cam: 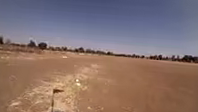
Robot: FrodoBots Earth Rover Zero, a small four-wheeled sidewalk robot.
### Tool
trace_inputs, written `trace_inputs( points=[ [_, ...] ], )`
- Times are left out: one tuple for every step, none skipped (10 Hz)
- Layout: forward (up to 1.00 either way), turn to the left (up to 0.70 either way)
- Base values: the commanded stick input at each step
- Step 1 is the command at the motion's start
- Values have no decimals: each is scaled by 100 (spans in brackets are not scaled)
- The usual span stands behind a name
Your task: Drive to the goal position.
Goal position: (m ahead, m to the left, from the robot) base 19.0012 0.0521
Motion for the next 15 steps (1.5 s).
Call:
trace_inputs(
  points=[
    [70,0],
    [70,0],
    [70,0],
    [70,0],
    [70,0],
    [70,0],
    [70,0],
    [70,0],
    [70,0],
    [70,0],
    [70,0],
    [70,0],
    [70,0],
    [70,0],
    [70,0]
  ],
)
